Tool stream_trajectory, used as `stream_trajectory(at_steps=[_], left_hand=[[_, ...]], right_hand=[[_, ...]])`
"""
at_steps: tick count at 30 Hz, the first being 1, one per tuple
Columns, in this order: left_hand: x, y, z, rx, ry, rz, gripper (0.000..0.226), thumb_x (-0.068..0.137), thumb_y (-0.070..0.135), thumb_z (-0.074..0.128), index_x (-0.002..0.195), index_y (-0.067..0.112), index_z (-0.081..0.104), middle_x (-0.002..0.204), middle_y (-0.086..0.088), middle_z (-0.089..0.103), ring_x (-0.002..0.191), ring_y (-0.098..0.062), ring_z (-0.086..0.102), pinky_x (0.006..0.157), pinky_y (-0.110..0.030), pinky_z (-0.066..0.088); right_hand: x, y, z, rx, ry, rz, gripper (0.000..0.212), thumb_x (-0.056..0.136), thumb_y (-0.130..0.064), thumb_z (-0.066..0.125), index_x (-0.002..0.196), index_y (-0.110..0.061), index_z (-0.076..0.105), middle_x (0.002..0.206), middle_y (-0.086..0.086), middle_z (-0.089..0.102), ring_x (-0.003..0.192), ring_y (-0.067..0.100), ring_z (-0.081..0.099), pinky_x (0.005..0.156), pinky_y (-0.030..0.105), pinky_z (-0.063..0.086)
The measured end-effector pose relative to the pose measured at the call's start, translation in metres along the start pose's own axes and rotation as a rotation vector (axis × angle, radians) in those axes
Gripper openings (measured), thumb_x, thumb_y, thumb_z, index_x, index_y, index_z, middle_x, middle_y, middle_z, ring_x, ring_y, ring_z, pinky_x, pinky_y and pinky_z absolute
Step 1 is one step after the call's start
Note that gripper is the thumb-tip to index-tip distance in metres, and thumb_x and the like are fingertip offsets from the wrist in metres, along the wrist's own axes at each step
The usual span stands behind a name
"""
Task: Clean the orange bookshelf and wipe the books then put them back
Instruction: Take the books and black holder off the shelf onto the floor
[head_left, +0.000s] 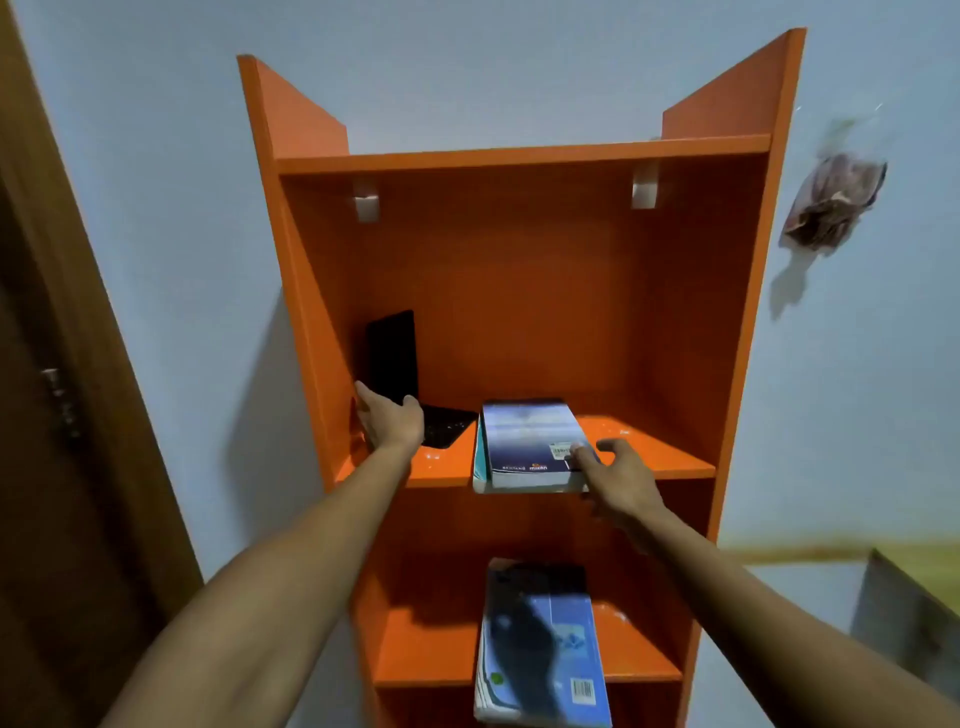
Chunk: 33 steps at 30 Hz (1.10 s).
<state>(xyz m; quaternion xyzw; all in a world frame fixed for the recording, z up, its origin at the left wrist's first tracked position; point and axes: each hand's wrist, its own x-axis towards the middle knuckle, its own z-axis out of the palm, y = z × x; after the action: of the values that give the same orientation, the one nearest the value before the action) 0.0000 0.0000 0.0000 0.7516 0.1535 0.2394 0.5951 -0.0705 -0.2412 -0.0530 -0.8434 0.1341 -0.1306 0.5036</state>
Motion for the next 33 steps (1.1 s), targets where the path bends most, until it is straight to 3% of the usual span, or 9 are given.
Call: stream_trajectory(at_steps=[3,9,18,21,22,25,27,29,33], left_hand=[[0.016,-0.002,0.004,0.0,0.046,-0.001,0.066,0.099,0.013,0.054,0.155,0.008,0.02,0.156,-0.019,0.032,0.145,-0.034,0.028,0.117,-0.039,0.026],[0.038,-0.01,0.01,0.056,0.042,0.042,0.052,0.098,0.013,0.056,0.148,0.013,0.039,0.148,-0.017,0.041,0.132,-0.035,0.046,0.11,-0.044,0.042],[0.038,-0.005,0.005,0.138,0.025,0.144,0.042,0.101,0.017,0.052,0.143,0.011,0.05,0.143,-0.015,0.052,0.128,-0.035,0.053,0.107,-0.045,0.046],[0.022,-0.006,-0.003,0.167,0.035,0.234,0.026,0.103,0.016,0.05,0.124,0.008,0.062,0.124,-0.01,0.063,0.118,-0.03,0.056,0.099,-0.037,0.048],[0.016,-0.006,-0.007,0.18,0.044,0.268,0.022,0.103,0.015,0.049,0.118,0.007,0.064,0.118,-0.009,0.065,0.115,-0.029,0.056,0.094,-0.033,0.045],[0.004,-0.006,-0.024,0.192,0.078,0.361,0.035,0.103,0.016,0.05,0.133,-0.002,0.056,0.123,-0.016,0.064,0.105,-0.029,0.057,0.089,-0.029,0.04],[0.002,-0.012,-0.036,0.184,0.078,0.445,0.02,0.103,0.018,0.051,0.115,0.009,0.063,0.092,-0.004,0.06,0.088,-0.018,0.047,0.079,-0.029,0.036],[0.004,-0.02,-0.05,0.185,0.081,0.516,0.009,0.101,0.023,0.051,0.093,0.021,0.057,0.081,0.004,0.052,0.081,-0.016,0.046,0.075,-0.032,0.038],[-0.004,-0.034,-0.077,0.197,0.098,0.545,0.025,0.097,0.032,0.05,0.082,0.012,0.053,0.075,-0.014,0.059,0.067,-0.03,0.052,0.066,-0.033,0.044]], right_hand=[[-0.002,-0.002,0.006,0.164,0.029,-0.034,0.046,0.087,-0.048,0.065,0.119,-0.019,0.05,0.101,0.012,0.068,0.067,0.028,0.066,0.067,0.044,0.058],[-0.01,0.001,0.01,0.469,0.003,0.054,0.038,0.092,-0.026,0.069,0.119,-0.018,0.043,0.082,0.009,0.063,0.055,0.017,0.051,0.051,0.028,0.039],[-0.041,0.018,0.006,0.589,-0.007,-0.02,0.043,0.095,-0.026,0.064,0.133,-0.022,0.045,0.095,0.01,0.063,0.064,0.012,0.054,0.05,0.021,0.041],[-0.044,0.018,0.006,0.638,-0.043,0.0,0.047,0.097,-0.021,0.061,0.139,-0.021,0.04,0.084,0.006,0.063,0.058,0.014,0.052,0.045,0.021,0.042],[-0.045,0.017,0.006,0.649,-0.06,0.008,0.048,0.099,-0.019,0.059,0.141,-0.021,0.038,0.086,0.004,0.064,0.061,0.014,0.054,0.048,0.022,0.044],[-0.047,0.014,0.004,0.687,-0.115,0.045,0.052,0.1,-0.012,0.054,0.146,-0.024,0.031,0.111,0.003,0.064,0.082,0.017,0.063,0.062,0.028,0.051],[-0.047,0.008,0.003,0.733,-0.131,0.088,0.054,0.098,-0.005,0.053,0.143,-0.026,0.031,0.11,0.001,0.064,0.084,0.019,0.065,0.066,0.034,0.055],[-0.045,0.002,0.004,0.777,-0.157,0.137,0.058,0.093,-0.002,0.053,0.142,-0.024,0.032,0.104,0.003,0.065,0.08,0.021,0.065,0.075,0.042,0.059],[-0.045,-0.004,0.007,0.753,-0.21,0.177,0.051,0.09,-0.003,0.056,0.137,-0.014,0.04,0.099,0.013,0.067,0.079,0.025,0.063,0.085,0.055,0.055]])
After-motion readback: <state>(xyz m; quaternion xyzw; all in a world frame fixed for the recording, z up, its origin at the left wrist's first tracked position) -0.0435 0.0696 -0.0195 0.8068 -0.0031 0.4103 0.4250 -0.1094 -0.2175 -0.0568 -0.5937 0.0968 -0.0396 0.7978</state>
